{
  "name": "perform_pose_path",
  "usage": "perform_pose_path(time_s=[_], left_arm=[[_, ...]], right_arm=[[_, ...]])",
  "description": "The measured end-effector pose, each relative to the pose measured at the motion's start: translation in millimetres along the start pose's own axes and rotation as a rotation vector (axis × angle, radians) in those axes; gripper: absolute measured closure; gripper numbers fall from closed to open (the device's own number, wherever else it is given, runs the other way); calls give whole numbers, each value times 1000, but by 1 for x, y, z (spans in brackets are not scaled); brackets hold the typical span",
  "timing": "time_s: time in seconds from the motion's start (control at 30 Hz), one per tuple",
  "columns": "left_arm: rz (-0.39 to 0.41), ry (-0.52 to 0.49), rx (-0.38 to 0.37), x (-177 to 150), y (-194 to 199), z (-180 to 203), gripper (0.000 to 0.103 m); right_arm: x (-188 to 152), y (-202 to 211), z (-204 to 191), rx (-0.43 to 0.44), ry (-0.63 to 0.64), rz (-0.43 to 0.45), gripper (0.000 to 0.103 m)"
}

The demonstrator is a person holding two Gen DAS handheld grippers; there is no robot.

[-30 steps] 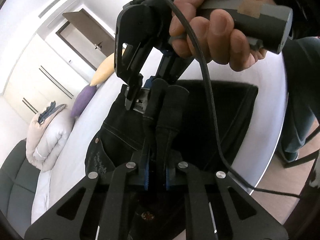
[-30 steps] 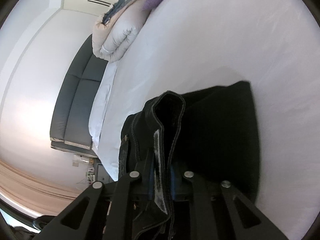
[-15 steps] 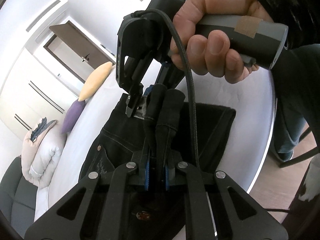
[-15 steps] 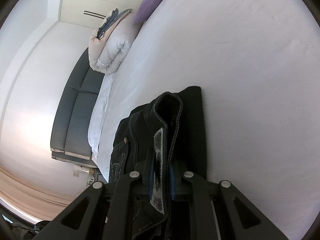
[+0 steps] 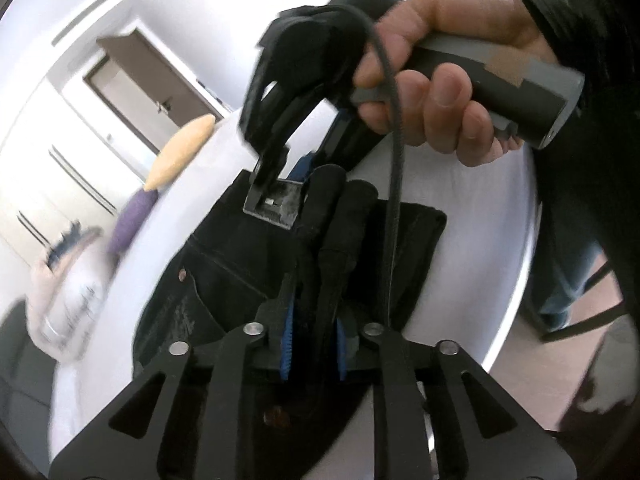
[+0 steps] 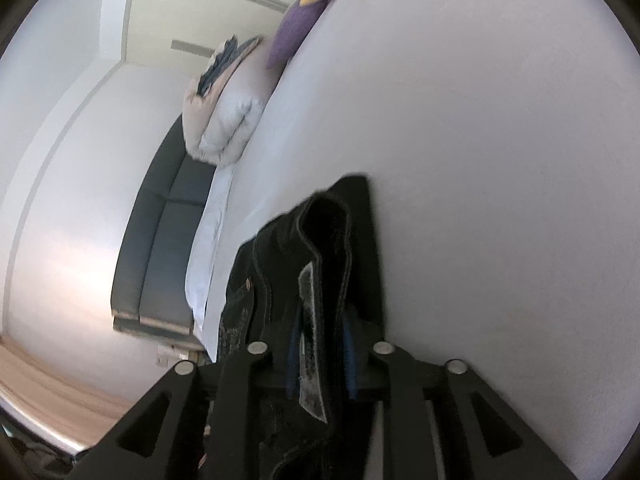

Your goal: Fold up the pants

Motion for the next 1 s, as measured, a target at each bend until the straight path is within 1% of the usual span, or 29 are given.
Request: perform_pose_path(time_s=[0.07,0.1,0.13,0.17,0.2,0.23,0.27,0.33,0.4,0.43,0.47,0.5,0.53,0.57,0.6,0.63,0.7,0.8,0.87,0.93,1.0], left_arm=[[-2,43,-41,-2,14,-10,77],[6,61,-60,-4,22,-13,71],[24,90,-88,-6,33,-19,65],[36,111,-100,-7,40,-24,43],[63,151,-106,-9,52,-34,31],[90,195,-108,-11,61,-46,31],[90,232,-113,-13,63,-58,31],[63,305,-129,-16,55,-80,31],[22,420,-154,-23,33,-111,31],[-4,488,-186,-29,18,-127,33],[-19,535,-209,-32,8,-137,42],[-58,609,-243,-40,-8,-150,54],[-107,683,-288,-51,-26,-159,59],[-141,739,-318,-62,-38,-166,70],[-172,774,-337,-69,-47,-168,71],[-187,792,-350,-75,-51,-169,72],[-198,828,-368,-90,-54,-166,74],[-194,838,-352,-95,-47,-159,74],[-189,825,-329,-96,-42,-153,74],[-180,785,-277,-96,-37,-140,74],[-163,742,-260,-93,-26,-126,74]], right_arm=[[0,14,-2,-32,-5,39,76],[0,22,-4,-55,0,55,74],[-1,30,-10,-71,15,64,74],[-2,34,-15,-69,22,65,74],[-4,37,-23,-53,33,65,75],[-8,39,-34,-30,57,57,79],[-13,37,-47,-10,88,39,80],[-21,27,-62,4,125,-7,81],[-31,11,-69,-8,148,-56,81],[-35,4,-67,-29,148,-78,81],[-39,-2,-63,-43,135,-96,81],[-43,-7,-59,-57,122,-112,81],[-48,-9,-54,-80,116,-120,82],[-52,-10,-50,-103,120,-124,86],[-56,-8,-46,-115,121,-121,96],[-60,-4,-42,-117,114,-111,102],[-65,5,-34,-106,92,-92,103],[-75,15,-30,-111,111,-62,103],[-80,18,-28,-118,123,-47,103],[-83,20,-28,-131,152,-33,103],[-85,18,-33,-156,198,-25,103]])
Point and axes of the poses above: each gripper's, at about its wrist camera, not at the fingertips, and y roughly against the way its jaws point, z to its right, x to its top, the point moved 3 cm from there along -y, roughly the way its jaws point, and after that the axes turned 6 degrees about x, right-handed, at the moved point
